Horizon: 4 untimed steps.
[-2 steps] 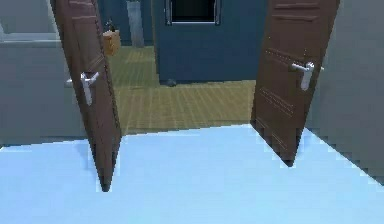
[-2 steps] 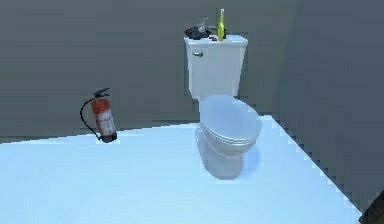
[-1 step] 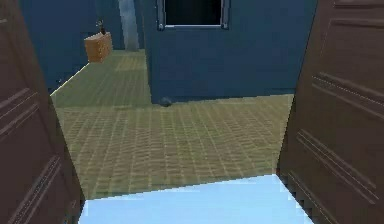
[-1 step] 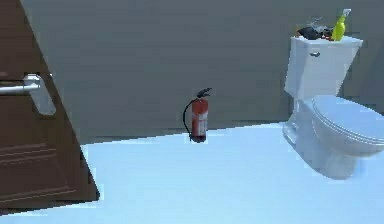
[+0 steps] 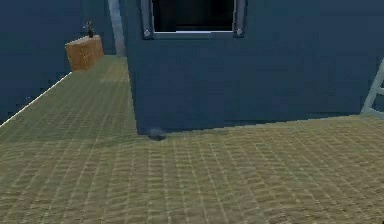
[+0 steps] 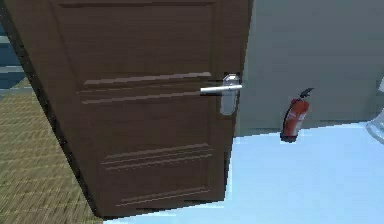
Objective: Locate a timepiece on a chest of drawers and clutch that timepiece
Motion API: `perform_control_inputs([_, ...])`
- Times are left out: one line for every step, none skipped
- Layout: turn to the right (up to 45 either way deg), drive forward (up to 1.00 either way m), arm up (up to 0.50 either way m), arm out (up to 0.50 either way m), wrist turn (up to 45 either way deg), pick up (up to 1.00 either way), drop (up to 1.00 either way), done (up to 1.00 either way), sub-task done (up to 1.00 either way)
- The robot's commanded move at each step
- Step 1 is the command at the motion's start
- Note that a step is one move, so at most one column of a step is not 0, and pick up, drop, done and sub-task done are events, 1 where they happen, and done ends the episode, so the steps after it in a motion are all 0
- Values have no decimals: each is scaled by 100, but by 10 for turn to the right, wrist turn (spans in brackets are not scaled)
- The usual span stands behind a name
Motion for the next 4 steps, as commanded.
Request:
perform_control_inputs([0,65,0,0,0,0,0,0,0])
perform_control_inputs([390,0,0,0,0,0,0,0,0])
perform_control_inputs([0,65,0,0,0,0,0,0,0])
perform_control_inputs([330,0,0,0,0,0,0,0,0])
